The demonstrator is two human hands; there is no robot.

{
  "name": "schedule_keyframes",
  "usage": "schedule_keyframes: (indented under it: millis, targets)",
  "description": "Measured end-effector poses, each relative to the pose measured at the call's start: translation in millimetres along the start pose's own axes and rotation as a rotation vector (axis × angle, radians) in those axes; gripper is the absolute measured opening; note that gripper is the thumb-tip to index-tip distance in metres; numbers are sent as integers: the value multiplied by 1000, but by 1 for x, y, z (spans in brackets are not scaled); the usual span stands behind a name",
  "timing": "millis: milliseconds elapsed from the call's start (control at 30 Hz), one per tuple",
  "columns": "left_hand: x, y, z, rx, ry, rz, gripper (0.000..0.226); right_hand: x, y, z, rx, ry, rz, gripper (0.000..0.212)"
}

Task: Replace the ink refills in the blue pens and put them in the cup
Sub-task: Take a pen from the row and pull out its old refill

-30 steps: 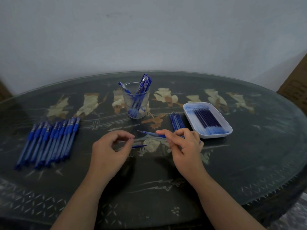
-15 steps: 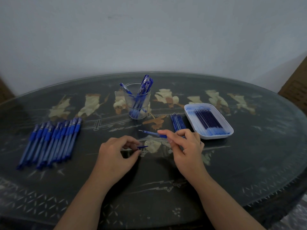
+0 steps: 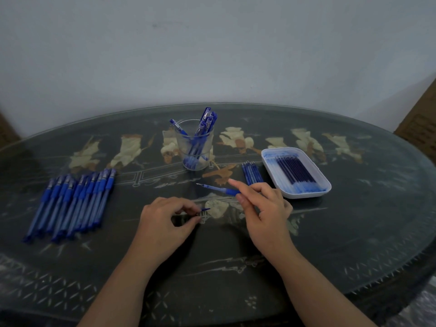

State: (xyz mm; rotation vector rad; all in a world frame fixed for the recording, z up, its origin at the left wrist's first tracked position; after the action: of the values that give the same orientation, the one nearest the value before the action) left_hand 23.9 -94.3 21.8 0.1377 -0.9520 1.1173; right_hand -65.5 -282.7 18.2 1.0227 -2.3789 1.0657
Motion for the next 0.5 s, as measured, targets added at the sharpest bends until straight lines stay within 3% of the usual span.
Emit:
schedule_keyframes:
  millis: [333, 500]
  targets:
    - [5, 1, 5, -16, 40, 47, 24, 14, -3, -13, 18, 6, 78, 25]
    - [14, 1, 18, -108, 42, 167, 23, 19, -9, -22, -151, -364, -36, 18]
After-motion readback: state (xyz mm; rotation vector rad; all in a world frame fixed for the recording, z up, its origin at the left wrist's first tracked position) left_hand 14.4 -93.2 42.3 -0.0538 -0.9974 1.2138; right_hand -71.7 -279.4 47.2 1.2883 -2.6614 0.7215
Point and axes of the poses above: each hand's wrist, its own y-axis away from the middle knuckle, its own x-axis out of the back of the hand, z = x × y, the point moved 7 cm from there along -y, towards the middle knuckle, and after that the axes turned 2 degrees about -y, right-handed, at the moved point
